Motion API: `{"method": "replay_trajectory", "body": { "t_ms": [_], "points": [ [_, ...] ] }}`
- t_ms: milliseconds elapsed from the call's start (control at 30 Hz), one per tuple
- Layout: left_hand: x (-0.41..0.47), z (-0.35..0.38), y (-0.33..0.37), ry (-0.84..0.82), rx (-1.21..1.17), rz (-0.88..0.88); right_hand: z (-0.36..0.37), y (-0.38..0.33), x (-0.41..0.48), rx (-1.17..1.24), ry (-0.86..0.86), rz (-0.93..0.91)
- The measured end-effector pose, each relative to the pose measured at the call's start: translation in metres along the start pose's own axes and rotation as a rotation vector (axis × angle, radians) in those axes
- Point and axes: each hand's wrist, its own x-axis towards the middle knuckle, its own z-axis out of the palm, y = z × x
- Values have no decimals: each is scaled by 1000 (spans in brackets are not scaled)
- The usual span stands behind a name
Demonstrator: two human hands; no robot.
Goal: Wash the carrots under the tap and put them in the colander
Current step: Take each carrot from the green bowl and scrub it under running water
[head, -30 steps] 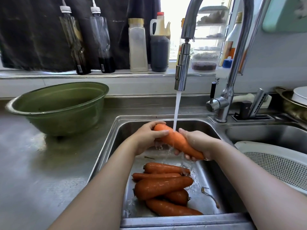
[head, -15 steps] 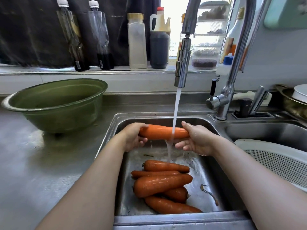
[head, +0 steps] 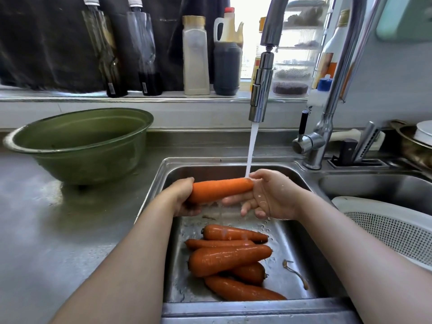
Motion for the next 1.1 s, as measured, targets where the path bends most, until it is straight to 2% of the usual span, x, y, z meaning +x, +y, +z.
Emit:
{"method": "replay_trajectory", "body": {
  "t_ms": [67, 167, 267, 333, 567, 667, 767, 833, 933, 1100],
  "points": [
    [-1, 0, -1, -46, 24, -43, 1, 0, -1, -42, 50, -47],
    [-3, 1, 0, -187, 58, -82, 3, 2, 3, -162, 337, -95],
    [-9, 5, 3, -363, 117, -78, -3, 4, 11, -104, 626, -64],
    [-15, 9, 4, -449, 98, -73, -11, 4, 12, -50, 744, -28],
    [-30, 20, 6, -613, -43, -78, -36, 9, 4, 146, 865, 116],
    [-29, 28, 4, -663, -65, -74, -48, 16, -1, 105, 834, 247],
    [-23, 38, -1, -602, -31, -90, -52, 21, -3, 96, 812, 259],
    [-18, 43, -5, -441, -29, -48, -52, 23, -2, 83, 802, 227],
    [-11, 44, -13, -208, 80, 78, -46, 32, 1, -102, 713, 243],
    [-5, 39, -21, -119, 344, 212, -28, 45, 10, -477, 524, 300]
  ]
}}
